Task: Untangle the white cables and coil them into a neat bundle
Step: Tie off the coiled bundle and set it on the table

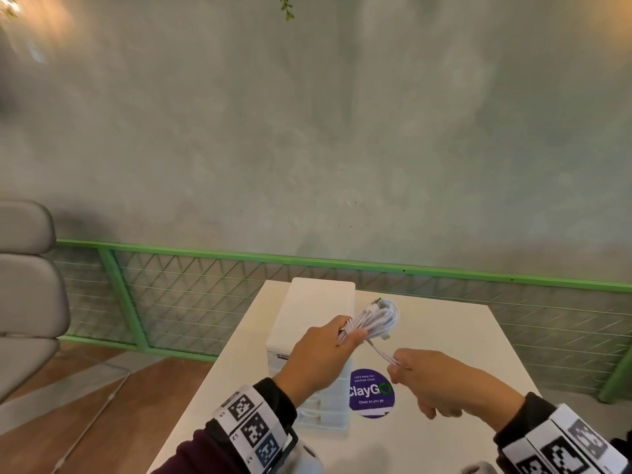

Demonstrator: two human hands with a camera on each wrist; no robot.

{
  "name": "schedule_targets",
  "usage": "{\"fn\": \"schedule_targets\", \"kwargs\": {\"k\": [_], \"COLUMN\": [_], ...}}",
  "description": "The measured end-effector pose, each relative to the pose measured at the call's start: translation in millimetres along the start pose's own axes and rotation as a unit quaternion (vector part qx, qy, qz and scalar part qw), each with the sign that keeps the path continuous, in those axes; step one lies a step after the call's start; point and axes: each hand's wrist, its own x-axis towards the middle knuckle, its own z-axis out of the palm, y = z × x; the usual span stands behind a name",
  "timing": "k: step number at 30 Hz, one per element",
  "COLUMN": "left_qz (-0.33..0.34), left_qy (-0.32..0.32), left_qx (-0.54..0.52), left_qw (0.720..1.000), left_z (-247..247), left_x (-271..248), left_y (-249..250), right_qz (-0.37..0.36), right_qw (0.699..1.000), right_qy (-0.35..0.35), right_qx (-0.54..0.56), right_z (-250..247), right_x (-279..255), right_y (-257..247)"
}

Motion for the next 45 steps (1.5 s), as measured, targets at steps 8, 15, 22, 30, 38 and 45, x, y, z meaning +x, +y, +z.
{"fn": "schedule_targets", "kwargs": {"k": [8,15,22,30,38,45], "left_qz": [-0.015,0.01,0.035,0.026,-0.091,-0.2], "left_qy": [0.055,0.055,0.073,0.09,0.101,0.094], "left_qx": [0.055,0.09,0.114,-0.142,-0.272,-0.546], "left_qw": [0.997,0.994,0.99,0.985,0.953,0.808], "left_z": [8,12,11,16,21,10], "left_x": [1,-2,-1,-4,10,15], "left_y": [2,1,13,20,25,32], "right_qz": [0.069,-0.024,-0.042,-0.011,-0.033,-0.039], "right_qw": [0.936,0.992,0.988,0.951,0.976,0.928], "right_qy": [0.205,0.121,0.104,0.037,0.161,0.17], "right_qx": [-0.279,-0.024,0.106,0.308,0.143,0.33], "right_z": [16,6,-6,-23,-14,2], "right_x": [5,10,13,4,-5,26], "right_y": [-17,-18,-29,-31,-39,-13]}}
